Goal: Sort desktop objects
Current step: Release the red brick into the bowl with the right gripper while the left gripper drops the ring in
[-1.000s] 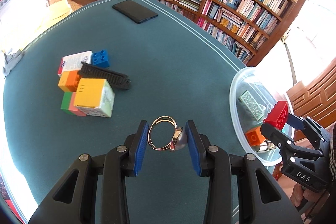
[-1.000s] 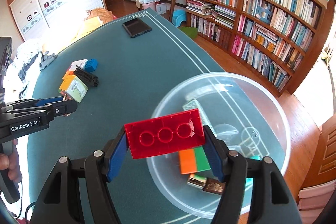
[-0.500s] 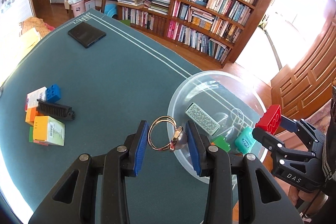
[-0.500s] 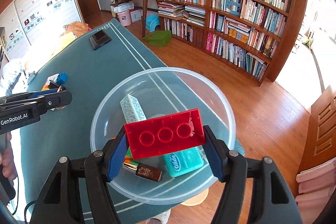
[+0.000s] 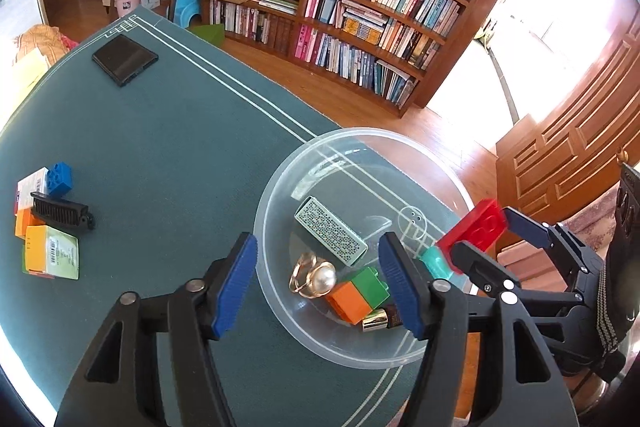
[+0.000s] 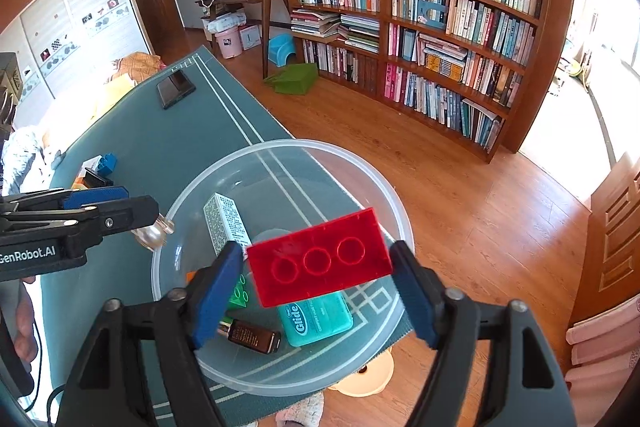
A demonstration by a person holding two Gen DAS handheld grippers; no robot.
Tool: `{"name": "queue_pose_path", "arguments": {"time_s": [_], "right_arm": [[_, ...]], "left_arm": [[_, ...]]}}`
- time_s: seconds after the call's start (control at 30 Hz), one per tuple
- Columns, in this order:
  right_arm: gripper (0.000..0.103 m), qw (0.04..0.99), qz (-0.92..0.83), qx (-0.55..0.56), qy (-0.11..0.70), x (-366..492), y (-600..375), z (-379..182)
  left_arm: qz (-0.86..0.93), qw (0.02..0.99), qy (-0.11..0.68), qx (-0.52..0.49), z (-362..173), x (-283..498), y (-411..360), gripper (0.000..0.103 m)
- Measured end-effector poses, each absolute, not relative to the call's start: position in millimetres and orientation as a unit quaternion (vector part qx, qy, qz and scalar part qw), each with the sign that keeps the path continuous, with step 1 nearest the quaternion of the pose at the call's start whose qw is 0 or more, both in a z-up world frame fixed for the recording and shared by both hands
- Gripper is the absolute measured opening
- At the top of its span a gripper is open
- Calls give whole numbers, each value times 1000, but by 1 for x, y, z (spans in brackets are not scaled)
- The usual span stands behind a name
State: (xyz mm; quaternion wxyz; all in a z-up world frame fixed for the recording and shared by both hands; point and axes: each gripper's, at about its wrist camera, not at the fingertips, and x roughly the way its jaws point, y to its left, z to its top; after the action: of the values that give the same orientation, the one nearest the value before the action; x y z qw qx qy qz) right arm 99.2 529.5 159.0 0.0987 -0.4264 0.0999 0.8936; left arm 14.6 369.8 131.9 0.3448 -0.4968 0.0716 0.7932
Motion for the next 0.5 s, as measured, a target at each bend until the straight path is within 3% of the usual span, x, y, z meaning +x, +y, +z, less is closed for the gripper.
{"name": "queue_pose_path", "arguments": {"time_s": [0.5], "right_arm": [[86, 86, 891, -434, 104, 95, 520, 154]], "left_arm": [[802, 307, 61, -509, 124, 8, 348, 68]]}}
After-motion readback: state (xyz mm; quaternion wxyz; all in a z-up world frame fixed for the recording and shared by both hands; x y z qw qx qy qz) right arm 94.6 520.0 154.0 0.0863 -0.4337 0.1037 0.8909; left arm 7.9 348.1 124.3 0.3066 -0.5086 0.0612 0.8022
